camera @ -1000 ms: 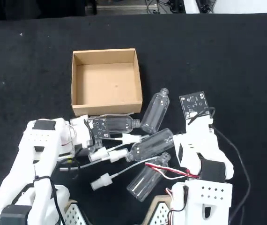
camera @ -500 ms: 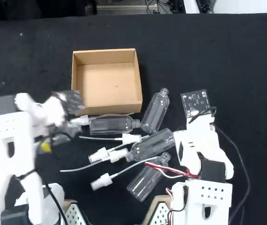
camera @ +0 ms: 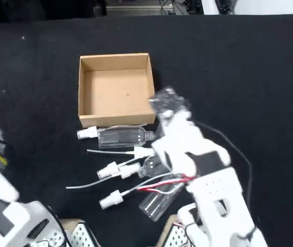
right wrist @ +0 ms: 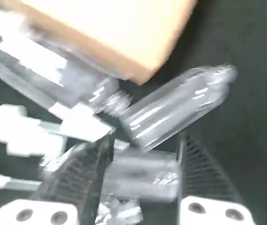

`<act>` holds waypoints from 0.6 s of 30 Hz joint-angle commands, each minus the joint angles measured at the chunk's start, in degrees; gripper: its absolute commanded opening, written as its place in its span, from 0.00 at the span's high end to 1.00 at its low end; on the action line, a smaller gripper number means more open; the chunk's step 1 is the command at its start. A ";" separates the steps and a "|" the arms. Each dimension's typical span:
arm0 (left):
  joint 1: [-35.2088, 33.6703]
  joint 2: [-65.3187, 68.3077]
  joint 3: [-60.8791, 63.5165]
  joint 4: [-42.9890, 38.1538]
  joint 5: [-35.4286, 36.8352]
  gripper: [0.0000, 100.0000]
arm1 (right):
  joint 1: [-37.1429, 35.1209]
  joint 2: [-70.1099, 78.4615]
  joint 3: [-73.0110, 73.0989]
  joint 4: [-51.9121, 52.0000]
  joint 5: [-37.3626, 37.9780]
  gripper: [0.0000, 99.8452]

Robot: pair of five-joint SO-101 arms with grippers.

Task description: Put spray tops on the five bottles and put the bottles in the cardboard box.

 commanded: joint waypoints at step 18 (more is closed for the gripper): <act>1.80 12.75 -20.70 8.53 -5.10 0.72 | -18.11 7.52 3.30 -5.54 -0.79 0.79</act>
